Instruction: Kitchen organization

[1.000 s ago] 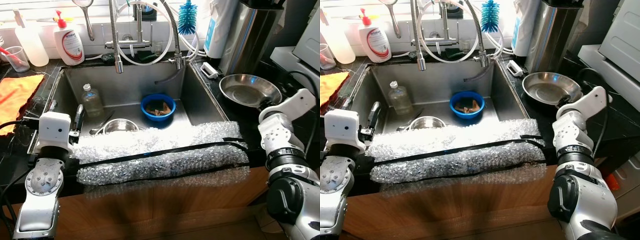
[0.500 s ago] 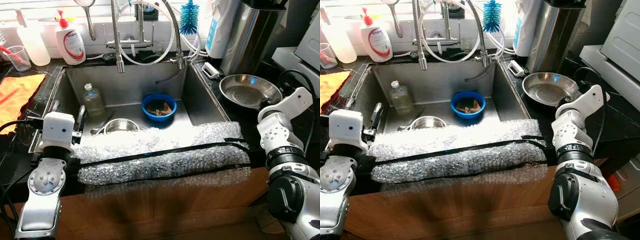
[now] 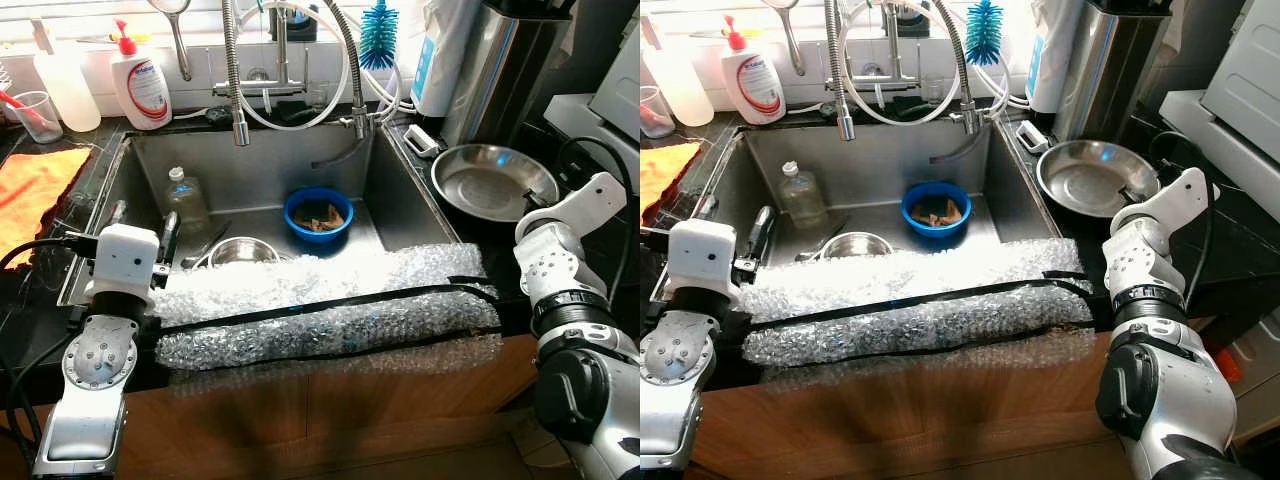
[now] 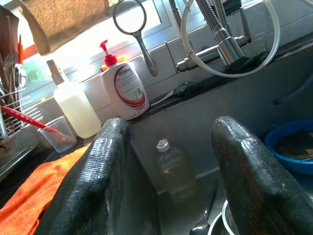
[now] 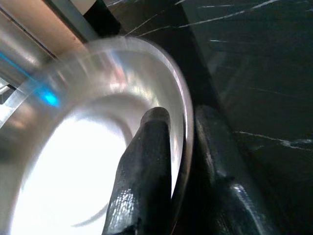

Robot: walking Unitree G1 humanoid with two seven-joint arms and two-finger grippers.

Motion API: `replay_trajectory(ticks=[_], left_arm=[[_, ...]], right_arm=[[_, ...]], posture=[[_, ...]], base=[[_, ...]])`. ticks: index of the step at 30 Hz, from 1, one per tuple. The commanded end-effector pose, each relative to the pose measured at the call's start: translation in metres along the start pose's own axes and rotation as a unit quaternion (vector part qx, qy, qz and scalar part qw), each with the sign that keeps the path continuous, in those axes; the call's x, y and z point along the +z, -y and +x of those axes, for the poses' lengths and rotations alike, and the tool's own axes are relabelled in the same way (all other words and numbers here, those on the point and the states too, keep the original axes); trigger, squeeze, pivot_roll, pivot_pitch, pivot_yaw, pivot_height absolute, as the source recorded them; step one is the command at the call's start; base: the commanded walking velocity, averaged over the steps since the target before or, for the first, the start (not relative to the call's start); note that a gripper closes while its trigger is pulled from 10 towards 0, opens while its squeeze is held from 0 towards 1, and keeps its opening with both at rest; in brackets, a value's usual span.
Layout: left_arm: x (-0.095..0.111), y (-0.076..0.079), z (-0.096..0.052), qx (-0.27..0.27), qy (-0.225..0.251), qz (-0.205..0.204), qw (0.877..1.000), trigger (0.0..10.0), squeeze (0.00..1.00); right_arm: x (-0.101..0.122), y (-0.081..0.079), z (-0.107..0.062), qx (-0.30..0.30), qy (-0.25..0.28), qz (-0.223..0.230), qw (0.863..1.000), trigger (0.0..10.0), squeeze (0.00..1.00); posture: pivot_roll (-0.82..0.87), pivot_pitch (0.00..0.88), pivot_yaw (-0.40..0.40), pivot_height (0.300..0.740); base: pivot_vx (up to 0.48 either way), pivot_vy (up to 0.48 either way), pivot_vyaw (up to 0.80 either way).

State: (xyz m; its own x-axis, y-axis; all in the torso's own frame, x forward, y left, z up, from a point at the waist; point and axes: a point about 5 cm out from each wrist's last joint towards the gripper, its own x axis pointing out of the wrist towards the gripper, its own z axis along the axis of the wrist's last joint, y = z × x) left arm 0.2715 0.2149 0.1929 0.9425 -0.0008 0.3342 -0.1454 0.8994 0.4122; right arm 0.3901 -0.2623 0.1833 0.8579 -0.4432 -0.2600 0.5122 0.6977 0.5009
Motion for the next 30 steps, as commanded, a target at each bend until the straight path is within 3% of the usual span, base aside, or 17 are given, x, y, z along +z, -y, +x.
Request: replay_trajectory(ticks=[1, 9, 11, 15, 16, 17, 18, 19, 22, 24, 27, 30], left_arm=[[0.008, 0.001, 0.003, -0.006, 0.022, 0.019, 1.000, 10.0, 0.00], [0.011, 0.001, 0.004, -0.006, 0.031, 0.032, 0.999, 10.0, 0.00], [0.012, 0.001, 0.005, -0.001, 0.034, 0.033, 0.999, 10.0, 0.00], [0.013, 0.001, 0.007, 0.001, 0.039, 0.040, 0.998, 10.0, 0.00], [0.015, 0.001, 0.007, 0.003, 0.042, 0.045, 0.998, 10.0, 0.00], [0.015, 0.001, 0.008, 0.004, 0.044, 0.048, 0.998, 10.0, 0.00], [0.016, 0.001, 0.008, 0.006, 0.047, 0.051, 0.998, 10.0, 0.00], [0.017, 0.000, 0.009, 0.008, 0.048, 0.052, 0.997, 10.0, 0.00], [0.018, 0.000, 0.010, 0.010, 0.051, 0.054, 0.997, 10.0, 0.00], [0.021, 0.000, 0.011, 0.013, 0.054, 0.049, 0.997, 10.0, 0.00], [0.024, -0.003, 0.014, 0.031, 0.049, 0.001, 0.998, 10.0, 0.00], [0.022, -0.008, 0.014, 0.047, 0.042, -0.024, 0.998, 10.0, 0.00]], right_arm=[[0.003, -0.002, 0.000, 0.001, 0.002, 0.015, 1.000, 0.0, 0.00], [0.010, -0.008, -0.002, 0.029, 0.042, 0.065, 0.997, 0.0, 0.00], [0.016, -0.010, -0.005, 0.046, 0.071, 0.102, 0.991, 0.0, 0.00], [0.022, -0.014, -0.007, 0.071, 0.097, 0.131, 0.984, 0.0, 0.00], [0.024, -0.019, -0.010, 0.100, 0.109, 0.144, 0.978, 0.7, 0.00], [0.025, -0.022, -0.012, 0.117, 0.116, 0.151, 0.975, 8.4, 0.00], [0.026, -0.025, -0.015, 0.134, 0.126, 0.159, 0.970, 8.4, 0.00], [0.027, -0.028, -0.018, 0.157, 0.134, 0.169, 0.964, 10.0, 0.00], [0.027, -0.033, -0.023, 0.188, 0.146, 0.185, 0.953, 10.0, 0.00], [0.025, -0.041, -0.034, 0.255, 0.155, 0.199, 0.933, 10.0, 0.00], [0.016, -0.047, -0.046, 0.322, 0.150, 0.181, 0.917, 10.0, 0.00], [0.009, -0.048, -0.055, 0.354, 0.152, 0.153, 0.910, 10.0, 0.00]], posture=[[0.07, 0.036, -0.024, 0.740], [0.07, 0.037, -0.024, 0.740], [0.07, 0.036, -0.023, 0.740], [0.07, 0.036, -0.024, 0.740], [0.07, 0.035, -0.025, 0.740], [0.07, 0.036, -0.025, 0.740], [0.07, 0.036, -0.025, 0.740], [0.07, 0.035, -0.026, 0.740], [0.07, 0.036, -0.026, 0.740], [0.07, 0.038, -0.028, 0.740], [0.07, 0.040, -0.030, 0.740], [0.06, 0.043, -0.029, 0.740]], base=[[0.000, 0.000, 0.00], [0.000, 0.000, 0.00], [0.000, 0.000, 0.00], [0.000, 0.000, 0.00], [0.000, 0.000, 0.00], [0.000, 0.000, 0.00], [0.000, 0.000, 0.00], [0.000, 0.000, 0.00], [0.000, 0.000, 0.00], [0.000, 0.000, 0.00], [0.000, 0.000, 0.00], [0.000, 0.000, 0.00]])
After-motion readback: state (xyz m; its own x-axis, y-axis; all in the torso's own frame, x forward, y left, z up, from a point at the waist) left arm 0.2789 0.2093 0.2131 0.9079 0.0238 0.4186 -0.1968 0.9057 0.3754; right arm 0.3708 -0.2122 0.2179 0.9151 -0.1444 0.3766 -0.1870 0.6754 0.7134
